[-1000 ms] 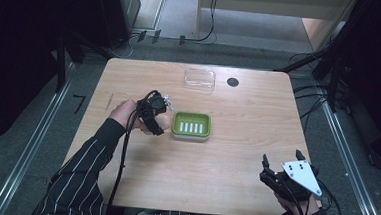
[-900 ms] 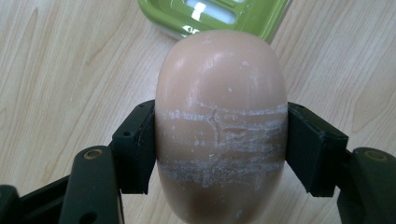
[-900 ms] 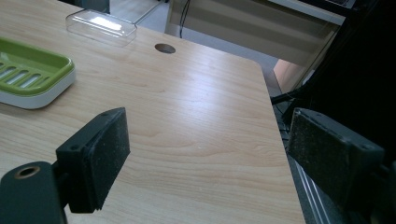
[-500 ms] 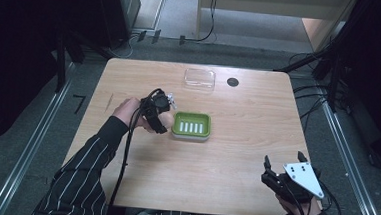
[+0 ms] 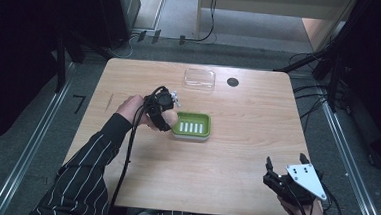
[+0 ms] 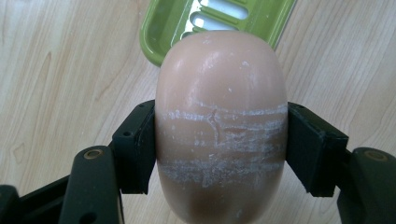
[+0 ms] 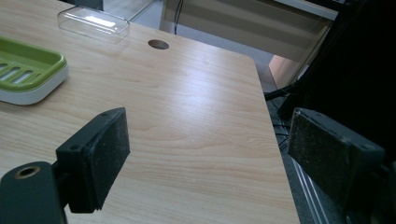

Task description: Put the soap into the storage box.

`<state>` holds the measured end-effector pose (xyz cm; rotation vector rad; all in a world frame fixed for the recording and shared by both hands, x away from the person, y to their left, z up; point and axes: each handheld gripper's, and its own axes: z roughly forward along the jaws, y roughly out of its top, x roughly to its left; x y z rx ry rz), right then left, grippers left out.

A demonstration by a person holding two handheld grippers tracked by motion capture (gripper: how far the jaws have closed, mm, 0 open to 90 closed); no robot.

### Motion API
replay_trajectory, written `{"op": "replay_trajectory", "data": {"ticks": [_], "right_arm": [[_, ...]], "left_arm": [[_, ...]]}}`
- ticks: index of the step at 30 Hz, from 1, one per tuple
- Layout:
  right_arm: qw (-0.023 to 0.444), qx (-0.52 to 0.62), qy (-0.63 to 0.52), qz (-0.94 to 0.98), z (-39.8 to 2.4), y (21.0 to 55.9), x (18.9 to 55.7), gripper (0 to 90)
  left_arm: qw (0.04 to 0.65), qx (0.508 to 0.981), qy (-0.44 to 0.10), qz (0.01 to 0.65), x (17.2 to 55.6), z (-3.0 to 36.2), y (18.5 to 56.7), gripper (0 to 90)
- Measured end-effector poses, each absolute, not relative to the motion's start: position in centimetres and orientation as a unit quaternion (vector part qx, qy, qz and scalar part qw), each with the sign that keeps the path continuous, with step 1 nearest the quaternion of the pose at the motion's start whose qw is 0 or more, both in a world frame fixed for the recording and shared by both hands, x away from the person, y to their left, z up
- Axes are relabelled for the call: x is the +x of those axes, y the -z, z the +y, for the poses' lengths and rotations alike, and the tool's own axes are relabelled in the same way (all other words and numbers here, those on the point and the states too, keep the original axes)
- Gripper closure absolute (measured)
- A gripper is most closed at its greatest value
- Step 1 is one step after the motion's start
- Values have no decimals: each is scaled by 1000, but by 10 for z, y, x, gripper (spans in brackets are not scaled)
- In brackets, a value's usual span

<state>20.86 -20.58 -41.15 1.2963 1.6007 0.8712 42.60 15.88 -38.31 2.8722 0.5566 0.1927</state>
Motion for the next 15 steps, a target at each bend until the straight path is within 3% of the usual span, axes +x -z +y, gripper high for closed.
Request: {"op": "replay_trajectory", "data": {"ticks": [15], "right_arm": [[442,534,-344,634,-212,412,201,135]], "left_arm": [[116,977,-73,166,433,142,379,336]]}}
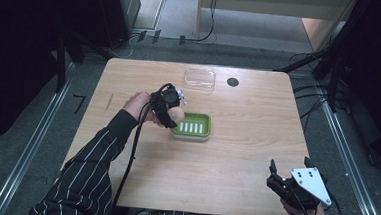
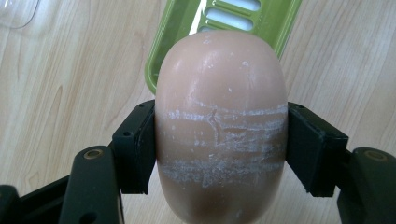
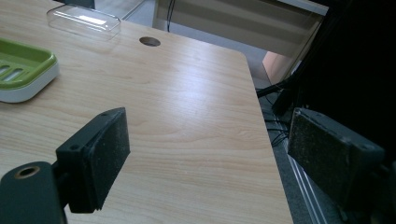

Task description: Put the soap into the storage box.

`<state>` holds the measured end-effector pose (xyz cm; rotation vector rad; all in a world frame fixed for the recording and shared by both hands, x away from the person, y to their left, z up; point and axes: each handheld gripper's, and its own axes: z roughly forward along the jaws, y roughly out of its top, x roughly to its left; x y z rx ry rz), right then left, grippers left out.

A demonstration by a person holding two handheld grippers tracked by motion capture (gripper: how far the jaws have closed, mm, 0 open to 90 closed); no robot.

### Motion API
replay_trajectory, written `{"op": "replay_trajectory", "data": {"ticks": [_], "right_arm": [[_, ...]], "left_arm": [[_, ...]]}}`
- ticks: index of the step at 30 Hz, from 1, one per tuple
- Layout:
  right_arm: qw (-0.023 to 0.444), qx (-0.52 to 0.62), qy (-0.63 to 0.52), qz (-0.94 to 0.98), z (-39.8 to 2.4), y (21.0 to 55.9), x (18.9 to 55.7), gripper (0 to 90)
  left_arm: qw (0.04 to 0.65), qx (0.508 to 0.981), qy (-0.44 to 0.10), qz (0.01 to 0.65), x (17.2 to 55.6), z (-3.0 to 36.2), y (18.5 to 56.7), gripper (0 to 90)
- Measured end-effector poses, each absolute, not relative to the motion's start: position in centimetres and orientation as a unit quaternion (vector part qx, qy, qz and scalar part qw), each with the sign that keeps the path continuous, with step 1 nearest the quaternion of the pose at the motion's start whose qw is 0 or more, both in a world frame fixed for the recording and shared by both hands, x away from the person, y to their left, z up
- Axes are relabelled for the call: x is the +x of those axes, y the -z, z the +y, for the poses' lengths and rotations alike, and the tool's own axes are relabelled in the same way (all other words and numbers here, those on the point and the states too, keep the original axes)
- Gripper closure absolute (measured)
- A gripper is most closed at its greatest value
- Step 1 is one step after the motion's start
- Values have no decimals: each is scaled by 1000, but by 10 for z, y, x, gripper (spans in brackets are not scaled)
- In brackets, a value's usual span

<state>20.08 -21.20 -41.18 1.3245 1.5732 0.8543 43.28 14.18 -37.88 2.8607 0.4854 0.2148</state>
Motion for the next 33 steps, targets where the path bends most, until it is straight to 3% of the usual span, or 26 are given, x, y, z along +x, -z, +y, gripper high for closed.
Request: {"op": "replay_trajectory", "data": {"ticks": [33], "right_arm": [[442,544,-340,627,-216,412,195,136]], "left_arm": [[120,984,-73,107,448,102,398,336]]}}
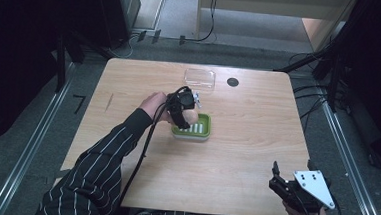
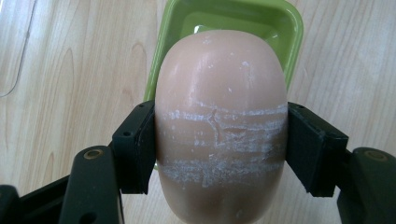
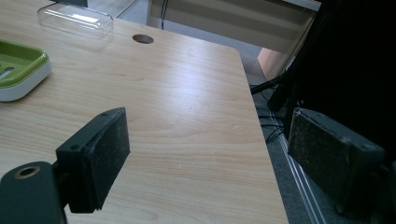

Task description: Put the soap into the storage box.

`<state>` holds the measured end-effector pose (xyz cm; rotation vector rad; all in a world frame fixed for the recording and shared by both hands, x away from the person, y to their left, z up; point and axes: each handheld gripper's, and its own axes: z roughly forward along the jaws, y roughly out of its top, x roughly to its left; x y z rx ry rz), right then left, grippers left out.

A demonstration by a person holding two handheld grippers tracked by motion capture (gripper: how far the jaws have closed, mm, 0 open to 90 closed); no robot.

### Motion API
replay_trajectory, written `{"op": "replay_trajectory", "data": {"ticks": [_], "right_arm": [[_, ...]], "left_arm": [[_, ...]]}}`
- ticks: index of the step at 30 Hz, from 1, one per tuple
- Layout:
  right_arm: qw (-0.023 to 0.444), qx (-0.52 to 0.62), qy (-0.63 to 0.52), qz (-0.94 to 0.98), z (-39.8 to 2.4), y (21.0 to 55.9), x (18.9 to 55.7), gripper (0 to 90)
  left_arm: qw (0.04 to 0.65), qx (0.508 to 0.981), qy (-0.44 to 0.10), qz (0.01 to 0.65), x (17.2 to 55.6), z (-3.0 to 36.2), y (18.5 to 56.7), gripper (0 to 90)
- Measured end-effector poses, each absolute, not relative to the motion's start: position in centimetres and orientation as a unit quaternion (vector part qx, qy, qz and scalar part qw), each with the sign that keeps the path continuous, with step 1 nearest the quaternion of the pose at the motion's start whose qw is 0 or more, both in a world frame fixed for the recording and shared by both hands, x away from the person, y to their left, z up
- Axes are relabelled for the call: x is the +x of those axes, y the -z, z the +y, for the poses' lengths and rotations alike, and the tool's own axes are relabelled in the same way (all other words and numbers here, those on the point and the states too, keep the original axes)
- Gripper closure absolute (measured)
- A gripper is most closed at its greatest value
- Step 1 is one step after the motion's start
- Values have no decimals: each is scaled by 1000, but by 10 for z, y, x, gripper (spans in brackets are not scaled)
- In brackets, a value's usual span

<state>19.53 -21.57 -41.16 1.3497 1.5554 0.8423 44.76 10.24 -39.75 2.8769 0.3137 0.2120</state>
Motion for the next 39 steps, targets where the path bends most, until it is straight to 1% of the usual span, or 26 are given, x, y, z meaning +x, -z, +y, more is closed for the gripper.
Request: {"op": "replay_trajectory", "data": {"ticks": [14,26,39], "right_arm": [[443,546,-340,624,-217,412,194,136],[444,547,-340,623,-217,412,194,136],[445,547,-340,622,-217,412,194,136]], "left_arm": [[131,983,-82,100,453,94,408,336],[118,985,-79,99,458,89,421,336],[120,984,-82,106,461,90,429,335]]}}
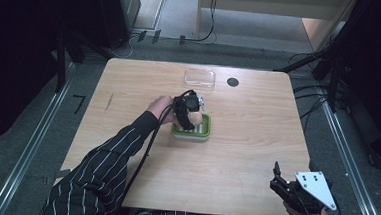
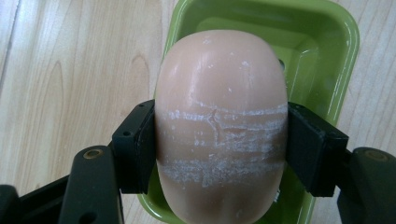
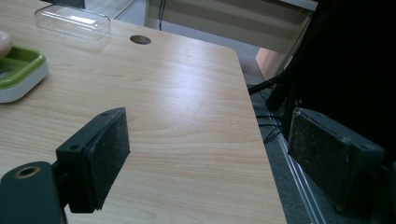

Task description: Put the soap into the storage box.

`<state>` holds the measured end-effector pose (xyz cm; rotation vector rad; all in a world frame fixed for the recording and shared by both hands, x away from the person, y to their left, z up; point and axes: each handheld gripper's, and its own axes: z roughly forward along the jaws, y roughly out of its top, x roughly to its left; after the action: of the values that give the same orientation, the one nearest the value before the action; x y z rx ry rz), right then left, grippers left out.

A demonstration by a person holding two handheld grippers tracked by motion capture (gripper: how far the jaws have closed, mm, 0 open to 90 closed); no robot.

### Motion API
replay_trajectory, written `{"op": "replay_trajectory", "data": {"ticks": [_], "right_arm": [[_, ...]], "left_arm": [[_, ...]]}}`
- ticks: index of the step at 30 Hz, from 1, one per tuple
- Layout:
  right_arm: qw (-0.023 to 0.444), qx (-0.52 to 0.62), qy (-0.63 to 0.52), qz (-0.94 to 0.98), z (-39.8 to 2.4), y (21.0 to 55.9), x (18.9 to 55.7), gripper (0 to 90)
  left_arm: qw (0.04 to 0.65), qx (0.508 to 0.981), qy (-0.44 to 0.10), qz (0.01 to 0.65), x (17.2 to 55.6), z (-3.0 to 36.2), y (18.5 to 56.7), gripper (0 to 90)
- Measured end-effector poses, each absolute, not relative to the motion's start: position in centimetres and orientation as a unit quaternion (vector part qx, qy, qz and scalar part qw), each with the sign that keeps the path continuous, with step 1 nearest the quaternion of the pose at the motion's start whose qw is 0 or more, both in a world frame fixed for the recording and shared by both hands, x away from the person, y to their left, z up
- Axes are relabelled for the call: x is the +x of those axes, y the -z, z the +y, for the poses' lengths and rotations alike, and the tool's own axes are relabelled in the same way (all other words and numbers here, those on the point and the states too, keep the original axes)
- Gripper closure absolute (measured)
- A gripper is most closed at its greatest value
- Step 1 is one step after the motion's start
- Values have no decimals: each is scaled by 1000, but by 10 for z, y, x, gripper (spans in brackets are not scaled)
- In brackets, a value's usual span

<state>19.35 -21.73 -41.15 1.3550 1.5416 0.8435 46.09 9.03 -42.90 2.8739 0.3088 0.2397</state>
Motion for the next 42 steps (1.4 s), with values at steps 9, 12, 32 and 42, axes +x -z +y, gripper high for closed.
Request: {"op": "replay_trajectory", "data": {"ticks": [9,12,32,42], "right_arm": [[445,546,-341,622,-217,412,194,136],[444,547,-341,622,-217,412,194,136],[444,547,-342,622,-217,411,194,136],[444,547,-342,622,-217,411,194,135]], "left_arm": [[112,986,-76,93,459,88,433,335],[107,987,-76,90,459,88,435,334],[110,987,-83,88,457,88,436,272],[116,984,-82,105,456,91,425,148]]}}
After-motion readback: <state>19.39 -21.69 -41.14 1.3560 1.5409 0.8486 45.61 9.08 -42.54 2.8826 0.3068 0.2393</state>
